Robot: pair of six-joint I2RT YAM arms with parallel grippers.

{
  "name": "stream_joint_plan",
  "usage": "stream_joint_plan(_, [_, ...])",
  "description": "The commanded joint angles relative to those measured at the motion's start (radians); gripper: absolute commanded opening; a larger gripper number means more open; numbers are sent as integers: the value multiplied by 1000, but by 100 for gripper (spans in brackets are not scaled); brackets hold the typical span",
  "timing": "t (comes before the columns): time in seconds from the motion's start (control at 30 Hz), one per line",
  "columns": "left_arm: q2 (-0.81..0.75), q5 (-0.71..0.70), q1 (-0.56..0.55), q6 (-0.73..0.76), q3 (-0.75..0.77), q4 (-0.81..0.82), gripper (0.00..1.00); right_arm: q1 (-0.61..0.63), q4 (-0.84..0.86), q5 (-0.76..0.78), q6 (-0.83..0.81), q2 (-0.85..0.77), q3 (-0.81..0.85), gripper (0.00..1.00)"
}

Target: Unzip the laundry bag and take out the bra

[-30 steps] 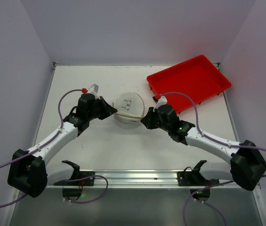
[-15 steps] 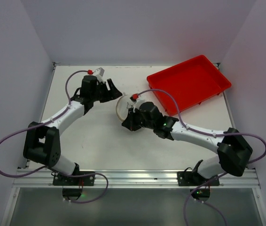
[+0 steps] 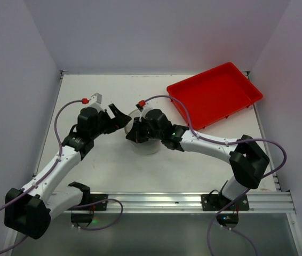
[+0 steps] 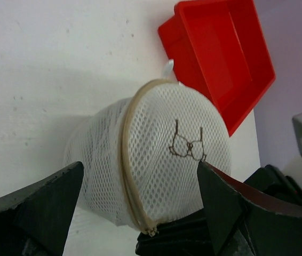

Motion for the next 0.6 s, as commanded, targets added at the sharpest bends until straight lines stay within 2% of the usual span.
stream_joint_plan(0.0, [3,3,-77,-48,-32,-17,88,3,32,-2,4,0,19,0])
stream_joint_plan(0.1, [35,-28,-105,-60,-45,-15,74,6,30,6,11,-9,7,0])
stream_joint_plan(0.13, [41,-31,-105,-63,-49,-9,59,6,29,10,7,-17,-8,0])
stream_joint_plan(0.2, [40,-62,-105,-70,-60,6,37,6,15,26,-9,-47,-53,0])
stream_joint_plan(0.23, [34,-71,-105,-67,-62,6,16,6,-11,35,-19,-63,-71,0])
stream_joint_plan(0.3, [29,-108,-104,-44,-48,-11,0,4,-45,73,-70,-130,-145,0])
stream_joint_plan(0.43, [37,-77,-75,42,-10,-70,0,-40,-134,165,-173,-283,-283,0])
stream_joint_plan(0.57, [47,44,-27,195,39,-179,0,-287,-198,128,-239,-423,-380,0])
